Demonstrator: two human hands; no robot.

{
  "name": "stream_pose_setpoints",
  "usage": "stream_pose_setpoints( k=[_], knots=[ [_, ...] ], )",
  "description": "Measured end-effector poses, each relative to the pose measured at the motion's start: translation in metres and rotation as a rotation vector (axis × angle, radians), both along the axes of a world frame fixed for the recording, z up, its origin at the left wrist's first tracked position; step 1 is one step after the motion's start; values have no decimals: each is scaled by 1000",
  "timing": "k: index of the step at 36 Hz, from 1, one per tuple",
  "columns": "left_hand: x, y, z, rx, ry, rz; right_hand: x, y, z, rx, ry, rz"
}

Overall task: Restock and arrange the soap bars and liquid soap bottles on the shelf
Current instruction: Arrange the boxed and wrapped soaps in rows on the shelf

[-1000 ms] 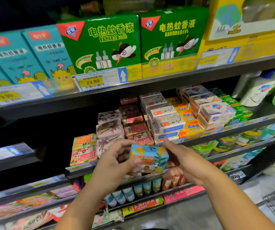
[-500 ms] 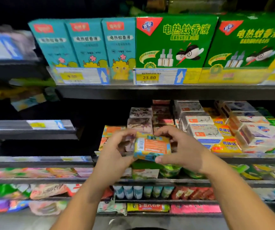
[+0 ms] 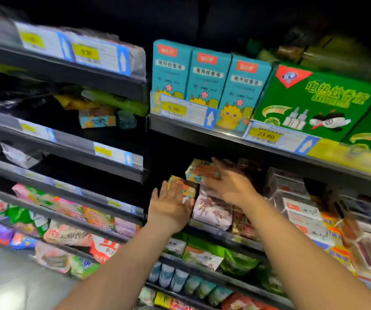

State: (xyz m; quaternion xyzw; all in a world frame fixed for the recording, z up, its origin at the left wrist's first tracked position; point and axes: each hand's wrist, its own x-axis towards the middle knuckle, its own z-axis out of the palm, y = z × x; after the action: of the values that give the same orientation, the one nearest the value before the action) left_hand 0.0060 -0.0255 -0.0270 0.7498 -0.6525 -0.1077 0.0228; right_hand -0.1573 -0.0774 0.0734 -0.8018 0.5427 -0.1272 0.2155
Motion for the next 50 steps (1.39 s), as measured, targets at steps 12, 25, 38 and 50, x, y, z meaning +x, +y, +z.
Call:
stream_pose_setpoints(
  k=[12, 25, 38, 50],
  knots=[
    [5, 7, -2, -94, 25, -12, 71, -81, -39, -17, 327, 85],
    [7, 4, -3, -53, -52, -17, 77, -84, -48, -12, 416, 173],
    [12, -12, 21, 103, 66, 57, -13, -51, -22, -157, 249, 50],
    [-71, -33, 46, -90, 107, -286, -116, -100, -14, 27, 324, -84]
  ],
)
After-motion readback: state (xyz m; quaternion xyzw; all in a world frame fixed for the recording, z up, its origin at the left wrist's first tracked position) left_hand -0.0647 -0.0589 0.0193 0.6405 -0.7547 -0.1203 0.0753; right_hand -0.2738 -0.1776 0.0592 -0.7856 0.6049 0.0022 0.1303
